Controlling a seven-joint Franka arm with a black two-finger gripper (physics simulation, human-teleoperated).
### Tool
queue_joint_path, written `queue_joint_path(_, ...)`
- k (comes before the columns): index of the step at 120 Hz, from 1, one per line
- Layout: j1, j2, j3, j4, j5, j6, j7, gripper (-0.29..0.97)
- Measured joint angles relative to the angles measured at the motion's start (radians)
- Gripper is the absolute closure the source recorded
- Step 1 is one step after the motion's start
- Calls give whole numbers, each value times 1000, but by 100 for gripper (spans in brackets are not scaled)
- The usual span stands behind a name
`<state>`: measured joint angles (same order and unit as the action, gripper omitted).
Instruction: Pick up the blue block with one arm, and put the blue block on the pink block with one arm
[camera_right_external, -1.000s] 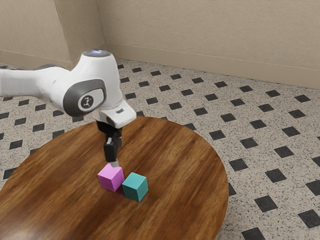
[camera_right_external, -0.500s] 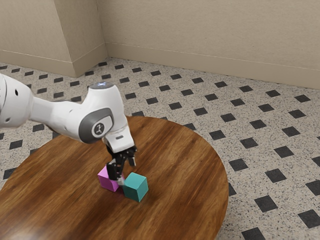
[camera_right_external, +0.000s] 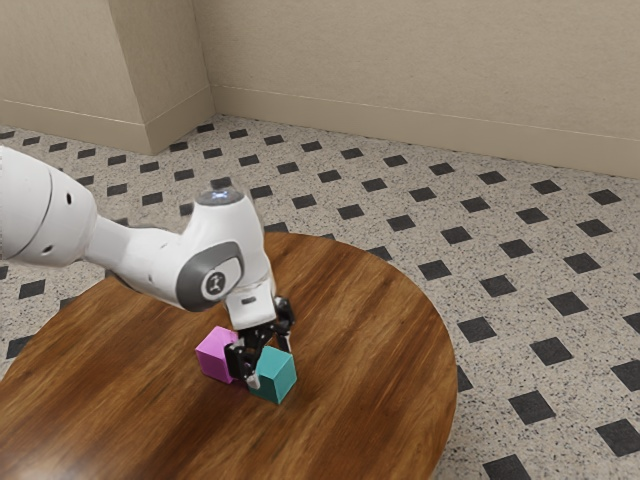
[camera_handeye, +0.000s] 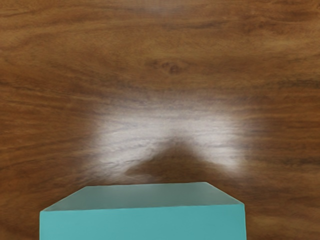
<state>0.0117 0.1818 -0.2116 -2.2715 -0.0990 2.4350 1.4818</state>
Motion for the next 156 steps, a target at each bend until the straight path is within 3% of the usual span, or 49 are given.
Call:
queue_joint_path(30,2,50,0,2,-3,32,51,1)
queue_joint_path(47,2,49,0,2,-23,47,70,28)
queue_joint_path(55,2,45,0,2,-27,51,78,33)
queue_joint_path(72,5,-7,0,2,-31,46,90,34)
queue_joint_path(100,54,-252,6,-5,-45,-89,107,34)
queue_joint_path(113,83,-322,49,-53,-45,-157,114,34)
queue_joint_path(156,91,-278,73,-82,-37,-199,137,36)
